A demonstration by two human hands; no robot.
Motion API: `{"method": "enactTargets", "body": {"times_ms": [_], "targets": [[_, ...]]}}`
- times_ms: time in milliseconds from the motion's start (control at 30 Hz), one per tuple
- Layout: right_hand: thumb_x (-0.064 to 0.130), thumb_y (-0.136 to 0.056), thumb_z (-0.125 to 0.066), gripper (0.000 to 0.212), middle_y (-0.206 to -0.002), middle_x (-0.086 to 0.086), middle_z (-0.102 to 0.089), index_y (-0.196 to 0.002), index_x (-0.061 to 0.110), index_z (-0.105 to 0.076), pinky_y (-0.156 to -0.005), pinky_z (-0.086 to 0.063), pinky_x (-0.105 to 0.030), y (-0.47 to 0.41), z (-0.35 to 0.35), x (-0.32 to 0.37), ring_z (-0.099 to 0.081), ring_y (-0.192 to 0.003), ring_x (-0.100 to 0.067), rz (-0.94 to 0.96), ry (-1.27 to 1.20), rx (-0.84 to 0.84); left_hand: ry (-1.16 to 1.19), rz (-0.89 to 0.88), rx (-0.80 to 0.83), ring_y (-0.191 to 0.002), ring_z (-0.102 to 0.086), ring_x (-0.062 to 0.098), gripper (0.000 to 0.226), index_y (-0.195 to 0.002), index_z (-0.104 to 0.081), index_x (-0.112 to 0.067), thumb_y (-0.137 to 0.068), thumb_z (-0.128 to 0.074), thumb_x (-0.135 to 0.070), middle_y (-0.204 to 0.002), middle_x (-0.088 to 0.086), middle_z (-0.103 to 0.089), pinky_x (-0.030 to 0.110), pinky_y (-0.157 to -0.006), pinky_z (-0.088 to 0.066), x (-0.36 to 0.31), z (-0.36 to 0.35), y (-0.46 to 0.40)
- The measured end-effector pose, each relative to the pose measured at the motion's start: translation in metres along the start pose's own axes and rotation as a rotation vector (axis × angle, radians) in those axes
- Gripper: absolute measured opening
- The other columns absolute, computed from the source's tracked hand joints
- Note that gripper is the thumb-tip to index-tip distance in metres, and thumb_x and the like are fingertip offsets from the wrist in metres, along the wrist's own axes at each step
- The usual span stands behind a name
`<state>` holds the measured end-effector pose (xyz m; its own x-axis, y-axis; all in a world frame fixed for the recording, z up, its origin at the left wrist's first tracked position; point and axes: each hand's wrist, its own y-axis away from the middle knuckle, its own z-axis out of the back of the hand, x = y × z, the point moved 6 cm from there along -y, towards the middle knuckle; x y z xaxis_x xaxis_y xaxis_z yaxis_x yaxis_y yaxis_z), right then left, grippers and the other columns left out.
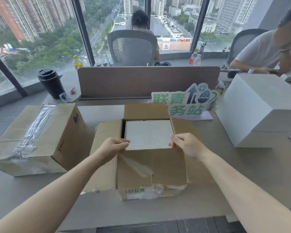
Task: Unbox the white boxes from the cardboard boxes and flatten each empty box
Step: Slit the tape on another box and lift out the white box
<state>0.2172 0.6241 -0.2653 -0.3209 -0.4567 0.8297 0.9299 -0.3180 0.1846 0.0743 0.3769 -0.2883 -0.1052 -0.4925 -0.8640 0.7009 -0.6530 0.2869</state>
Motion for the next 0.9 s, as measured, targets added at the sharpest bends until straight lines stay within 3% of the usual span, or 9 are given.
{"method": "enactTargets", "body": {"times_ms": [100, 233, 333, 367, 467, 567, 733, 800, 900], "targets": [[0.035, -0.103, -0.047, 0.049, -0.093, -0.007, -0.077, -0.069, 0.007, -0.068, -0.091, -0.05, -0.033, 0.024, 0.006, 0.019, -0.071, -0.095, -0.022, 0.0, -0.153, 0.152, 0.077, 0.035, 0.167, -0.121, -0.051, -0.003, 0.016, -0.099, -0.077, -0.021, -0.09, -0.066, -0.028, -0.127, -0.013, -0.065, 0.03, -0.112, -0.026, -0.01, -0.007, 0.034], [0.028, -0.105, -0.039, 0.044, -0.104, -0.001, -0.076, -0.084, 0.005, -0.07, -0.098, -0.045, -0.035, 0.06, 0.0, 0.013, -0.068, -0.104, -0.019, -0.032, -0.115, 0.4, 0.024, 0.122, 0.389, -0.137, -0.038, 0.004, 0.057, -0.112, -0.074, -0.028, -0.062, -0.08, -0.055, -0.147, -0.017, -0.044, 0.03, -0.113, -0.026, -0.012, -0.024, 0.081], [0.026, -0.102, -0.048, 0.026, -0.116, 0.006, -0.071, -0.102, 0.015, -0.072, -0.101, -0.039, -0.03, 0.08, -0.013, -0.007, -0.061, -0.113, -0.007, -0.028, -0.021, 0.438, -0.184, 0.181, 0.317, -0.148, -0.016, 0.014, 0.077, -0.146, -0.043, -0.029, -0.078, -0.079, -0.036, -0.16, -0.009, -0.018, 0.033, -0.118, -0.015, 0.004, -0.04, 0.1], [0.028, -0.099, -0.055, 0.019, -0.123, 0.008, -0.066, -0.11, 0.021, -0.069, -0.102, -0.037, -0.028, 0.084, -0.017, -0.013, -0.056, -0.12, -0.007, -0.007, 0.061, 0.429, -0.329, 0.179, 0.278, -0.15, -0.008, 0.016, 0.095, -0.152, -0.031, -0.029, -0.073, -0.081, -0.044, -0.162, -0.006, -0.01, 0.035, -0.119, -0.01, 0.013, -0.043, 0.103], [0.041, -0.088, -0.069, 0.057, -0.153, 0.006, -0.039, -0.14, 0.031, -0.047, -0.114, -0.023, -0.029, 0.087, -0.031, -0.034, -0.028, -0.145, -0.016, 0.063, 0.407, 0.4, -0.649, 0.178, 0.155, -0.151, 0.004, 0.018, 0.137, -0.157, -0.01, -0.033, -0.045, -0.075, -0.079, -0.164, -0.003, 0.004, 0.043, -0.123, -0.004, 0.035, -0.049, 0.107], [0.058, -0.079, -0.071, 0.094, -0.166, 0.002, -0.004, -0.155, 0.036, -0.019, -0.123, -0.004, -0.04, 0.09, -0.043, -0.05, 0.006, -0.152, -0.02, 0.133, 0.689, 0.342, -0.803, 0.137, 0.029, -0.151, 0.01, 0.019, 0.125, -0.157, -0.005, -0.029, -0.063, -0.076, -0.069, -0.164, -0.002, 0.011, 0.043, -0.123, -0.004, 0.048, -0.059, 0.105], [0.058, -0.084, -0.066, 0.099, -0.165, 0.0, 0.014, -0.157, 0.035, -0.005, -0.12, 0.006, -0.036, 0.092, -0.057, -0.075, 0.021, -0.15, -0.018, 0.191, 0.809, 0.199, -0.908, 0.035, -0.174, -0.152, 0.001, 0.023, 0.116, -0.156, -0.013, -0.016, -0.07, -0.074, -0.064, -0.165, 0.003, 0.006, 0.041, -0.122, -0.013, 0.061, -0.071, 0.099], [0.051, -0.086, -0.068, 0.094, -0.165, -0.006, 0.011, -0.158, 0.031, -0.011, -0.124, -0.002, -0.041, 0.092, -0.062, -0.081, 0.018, -0.151, -0.02, 0.228, 0.811, 0.116, -0.89, -0.073, -0.283, -0.15, -0.016, 0.03, 0.108, -0.151, -0.031, -0.01, -0.067, -0.08, -0.058, -0.163, 0.01, -0.012, 0.043, -0.119, -0.024, 0.066, -0.074, 0.1], [0.039, -0.081, -0.078, 0.088, -0.161, -0.021, -0.017, -0.153, 0.018, -0.033, -0.117, -0.029, -0.052, 0.091, -0.068, -0.086, -0.009, -0.151, -0.033, 0.341, 0.815, -0.032, -0.83, -0.2, -0.351, -0.142, -0.035, 0.034, 0.093, -0.141, -0.047, -0.005, -0.066, -0.086, -0.043, -0.157, 0.014, -0.03, 0.045, -0.11, -0.04, 0.074, -0.081, 0.1]]}}
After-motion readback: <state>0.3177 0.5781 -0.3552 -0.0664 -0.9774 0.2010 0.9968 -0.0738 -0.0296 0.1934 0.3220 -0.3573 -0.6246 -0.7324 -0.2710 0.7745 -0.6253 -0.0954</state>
